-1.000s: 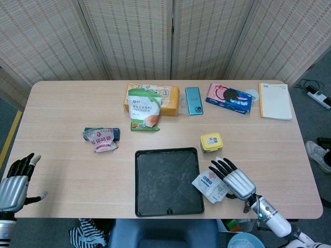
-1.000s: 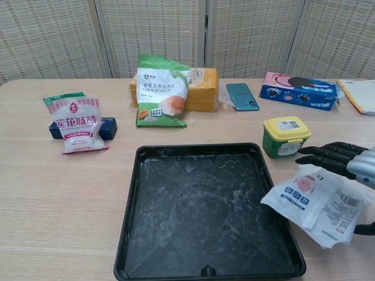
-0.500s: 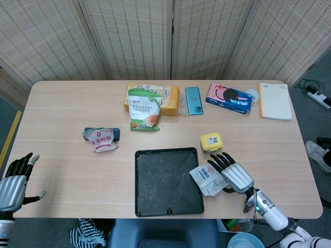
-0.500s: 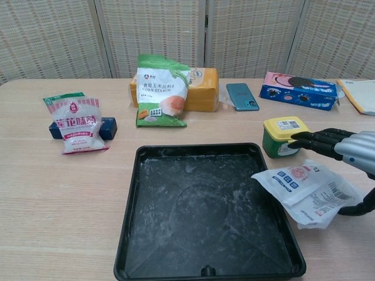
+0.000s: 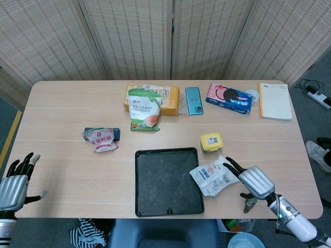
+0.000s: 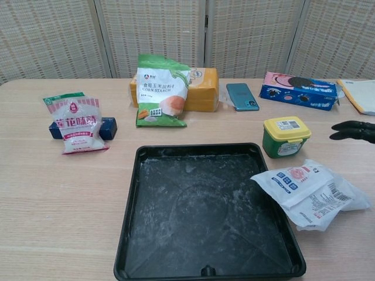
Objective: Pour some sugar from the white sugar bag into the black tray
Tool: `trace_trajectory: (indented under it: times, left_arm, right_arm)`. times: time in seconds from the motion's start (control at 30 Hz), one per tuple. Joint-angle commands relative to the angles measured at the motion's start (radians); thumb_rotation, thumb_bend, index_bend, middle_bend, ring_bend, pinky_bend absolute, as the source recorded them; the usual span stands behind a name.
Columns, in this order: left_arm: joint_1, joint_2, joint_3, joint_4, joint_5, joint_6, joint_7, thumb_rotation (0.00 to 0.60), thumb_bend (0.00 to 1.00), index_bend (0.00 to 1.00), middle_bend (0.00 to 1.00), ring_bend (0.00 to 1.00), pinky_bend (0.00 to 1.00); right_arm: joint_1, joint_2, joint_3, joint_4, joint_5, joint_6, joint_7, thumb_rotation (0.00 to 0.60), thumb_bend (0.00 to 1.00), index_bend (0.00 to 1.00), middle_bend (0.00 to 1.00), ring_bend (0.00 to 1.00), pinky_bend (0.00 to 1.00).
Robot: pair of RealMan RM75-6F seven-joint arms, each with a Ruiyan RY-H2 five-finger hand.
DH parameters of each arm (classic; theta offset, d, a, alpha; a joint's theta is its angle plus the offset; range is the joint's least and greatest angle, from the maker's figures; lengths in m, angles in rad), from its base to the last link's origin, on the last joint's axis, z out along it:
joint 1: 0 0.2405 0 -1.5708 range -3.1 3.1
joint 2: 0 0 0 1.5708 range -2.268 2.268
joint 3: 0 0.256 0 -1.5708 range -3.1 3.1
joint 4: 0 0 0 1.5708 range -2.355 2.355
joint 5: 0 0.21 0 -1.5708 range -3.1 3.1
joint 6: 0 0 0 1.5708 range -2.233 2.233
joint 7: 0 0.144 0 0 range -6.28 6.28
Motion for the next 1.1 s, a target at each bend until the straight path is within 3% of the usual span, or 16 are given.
trace_trajectory:
  times: [0.03, 0.37, 0.8, 1.1]
  left_arm:
    - [-0.001, 0.000, -0.001, 0.001, 0.000, 0.000, 0.001, 0.600, 0.17, 0.00, 0.00, 0.21, 0.11]
    - [-0.002, 0.003, -0.003, 0.004, -0.006, -0.005, -0.008, 0.600, 0.17, 0.00, 0.00, 0.24, 0.11]
    - [-0.004, 0.007, -0.006, 0.000, -0.011, -0.011, -0.023, 0.600, 0.17, 0.00, 0.00, 0.24, 0.12]
    - [-0.004, 0.016, -0.004, 0.001, 0.000, -0.012, -0.043, 0.600, 0.17, 0.00, 0.00, 0.24, 0.12]
  right_arm:
    - [0.036, 0.038, -0.002, -0.035, 0.059, -0.115, 0.001, 0.600, 0.16, 0.00, 0.00, 0.74, 0.91]
    - [0.113, 0.051, 0.051, -0.052, 0.188, -0.295, 0.021, 0.600, 0.16, 0.00, 0.00, 0.80, 1.00]
    - [0.152, -0.024, 0.080, 0.019, 0.222, -0.387, 0.166, 0.600, 0.16, 0.00, 0.00, 0.81, 1.00]
    - [0.180, -0.087, 0.097, 0.080, 0.245, -0.434, 0.187, 0.600, 0.16, 0.00, 0.00, 0.81, 1.00]
